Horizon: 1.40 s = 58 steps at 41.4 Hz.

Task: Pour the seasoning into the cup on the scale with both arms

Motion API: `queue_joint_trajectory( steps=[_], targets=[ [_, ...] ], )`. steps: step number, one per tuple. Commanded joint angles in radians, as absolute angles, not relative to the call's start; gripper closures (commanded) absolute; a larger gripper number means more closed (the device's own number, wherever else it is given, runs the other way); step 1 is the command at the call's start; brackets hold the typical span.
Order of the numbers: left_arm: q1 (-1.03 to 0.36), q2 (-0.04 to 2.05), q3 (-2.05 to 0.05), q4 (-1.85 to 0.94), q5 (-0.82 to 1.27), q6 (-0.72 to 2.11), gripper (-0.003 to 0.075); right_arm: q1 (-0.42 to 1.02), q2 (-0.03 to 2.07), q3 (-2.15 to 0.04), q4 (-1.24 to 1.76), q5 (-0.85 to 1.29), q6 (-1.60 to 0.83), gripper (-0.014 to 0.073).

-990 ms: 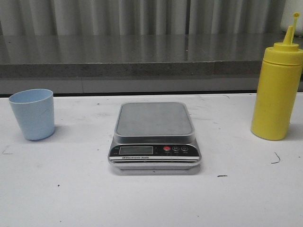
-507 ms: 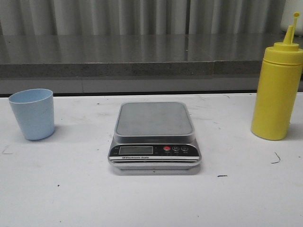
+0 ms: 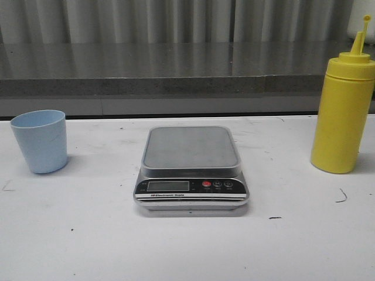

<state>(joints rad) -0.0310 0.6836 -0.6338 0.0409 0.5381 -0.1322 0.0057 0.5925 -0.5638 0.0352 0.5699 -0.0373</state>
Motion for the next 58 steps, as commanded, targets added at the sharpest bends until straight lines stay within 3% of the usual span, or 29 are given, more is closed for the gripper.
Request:
queue_joint_trajectory(
  steps=[1,29,48,53,58],
  targets=[
    [-0.033,0.766,-0.731,0.045,0.518,-0.137,0.0241,0.002,0.598,-0.591,0.027,0.507,-0.048,0.0188],
    [-0.05,1.507,-1.203,0.043,0.78,-0.112,0.0248,0.002,0.598,-0.591,0.027,0.508,-0.048,0.0188],
    [-0.113,1.807,-1.415,0.041,0.783,-0.112,0.0251,0.002,0.598,-0.591,0.027,0.51,-0.048,0.0188],
    [-0.113,1.842,-1.441,0.037,0.783,-0.112,0.0342,0.002,0.598,-0.591,0.027,0.511,-0.048,0.0188],
    [-0.113,1.848,-1.447,0.026,0.784,-0.112,0.0499,0.002,0.598,-0.591,0.027,0.511,-0.048,0.0188]
  ],
)
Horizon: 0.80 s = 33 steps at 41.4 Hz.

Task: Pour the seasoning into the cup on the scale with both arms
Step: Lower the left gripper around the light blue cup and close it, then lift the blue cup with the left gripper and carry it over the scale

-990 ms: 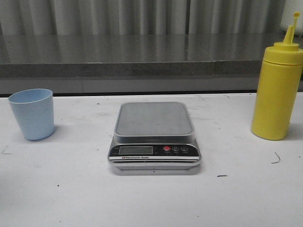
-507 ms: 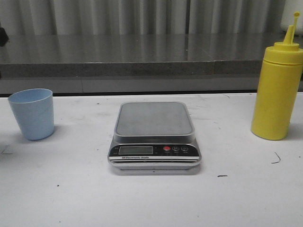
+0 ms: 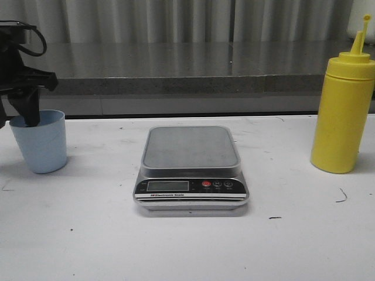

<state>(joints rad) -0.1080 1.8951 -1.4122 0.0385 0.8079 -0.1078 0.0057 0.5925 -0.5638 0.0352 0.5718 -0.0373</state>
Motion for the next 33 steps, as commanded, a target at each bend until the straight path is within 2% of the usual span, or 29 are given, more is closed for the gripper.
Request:
queue_joint_trajectory(
  steps=[1,6,12,24,33],
  targets=[
    [-0.113,1.848,-1.447,0.02,0.784,-0.112,0.0524,0.002,0.598,-0.591,0.027,0.511,-0.048,0.0188],
    [-0.113,1.848,-1.447,0.015,0.784,-0.112,0.0643,0.002,0.598,-0.591,0.027,0.511,-0.048,0.0188],
    [-0.113,1.848,-1.447,0.015,0.794,-0.112,0.0738,0.002,0.598,-0.591,0.027,0.511,-0.048,0.0188],
    [-0.153,1.776,-1.449,-0.006,0.829,-0.112,0.074,0.002,0.598,-0.591,0.027,0.515,-0.048,0.0188],
    [-0.296,1.694,-1.492,-0.022,0.859,-0.112,0.074,0.002,0.598,-0.591,0.027,0.516,-0.048,0.0188]
  ],
)
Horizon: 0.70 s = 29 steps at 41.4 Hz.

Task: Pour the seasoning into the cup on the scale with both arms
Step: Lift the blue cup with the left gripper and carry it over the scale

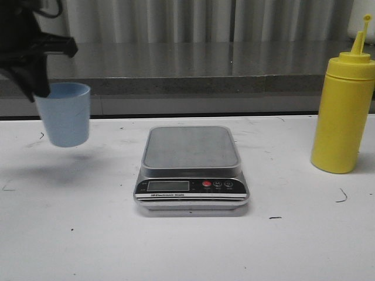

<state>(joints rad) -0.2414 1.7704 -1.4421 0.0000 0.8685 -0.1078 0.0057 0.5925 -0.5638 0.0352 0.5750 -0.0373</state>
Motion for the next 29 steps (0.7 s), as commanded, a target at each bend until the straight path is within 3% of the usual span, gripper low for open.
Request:
queue_joint_trajectory(
  steps=[1,12,29],
  targets=[
    [-0.316,1.688,-1.499,-0.022,0.862,-0.112,0.074,0.002,0.598,-0.591,0.027,0.516,-0.048,0.0188],
    [-0.526,1.745,-1.646,-0.012,0.853,-0.117,0.0741,0.002,0.598,-0.591,0.027,0.517,-0.048,0.0188],
    [-0.561,1.959,-1.848,-0.008,0.916,-0.144,0.0741,0.002,0.598,-0.591,0.027,0.518,-0.048,0.0188]
  ],
)
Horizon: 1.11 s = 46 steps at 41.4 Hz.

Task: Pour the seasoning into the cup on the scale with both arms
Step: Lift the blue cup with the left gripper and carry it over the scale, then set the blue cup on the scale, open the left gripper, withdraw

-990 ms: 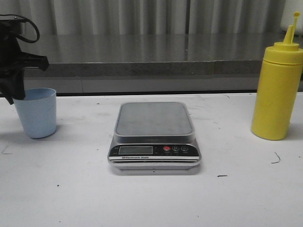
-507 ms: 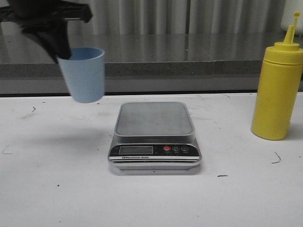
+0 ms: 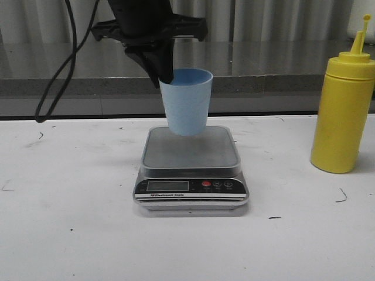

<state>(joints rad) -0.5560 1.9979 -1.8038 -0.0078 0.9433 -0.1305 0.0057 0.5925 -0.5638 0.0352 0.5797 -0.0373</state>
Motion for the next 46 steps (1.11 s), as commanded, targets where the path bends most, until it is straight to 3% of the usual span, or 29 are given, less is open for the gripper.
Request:
queue_joint_trajectory(
  steps=[1,19,24,34,46],
  targets=[
    [-0.561,1.962,-1.848,-0.007,0.911,-0.144,0.0741,0.002,0.598,-0.591,0.027,0.518,-0.048,0.0188],
    [-0.561,1.977,-1.848,0.0,0.927,-0.135,0.0717,0.002,0.598,-0.591,0.027,0.518,-0.048,0.0188],
    [-0.561,1.977,-1.848,0.0,0.927,-0.135,0.0615,0.002,0.598,-0.591,0.027,0.518,-0.048,0.0188],
    [-0.561,1.977,-1.848,0.0,0.93,-0.135,0.033,0.002,0.598,-0.591,0.027,0.518,-0.048,0.0188],
    [-0.561,1.891,-1.848,0.01,0.937,-0.111,0.03,0.002,0.598,-0.591,0.027,0.518,-0.048,0.0188]
  ],
)
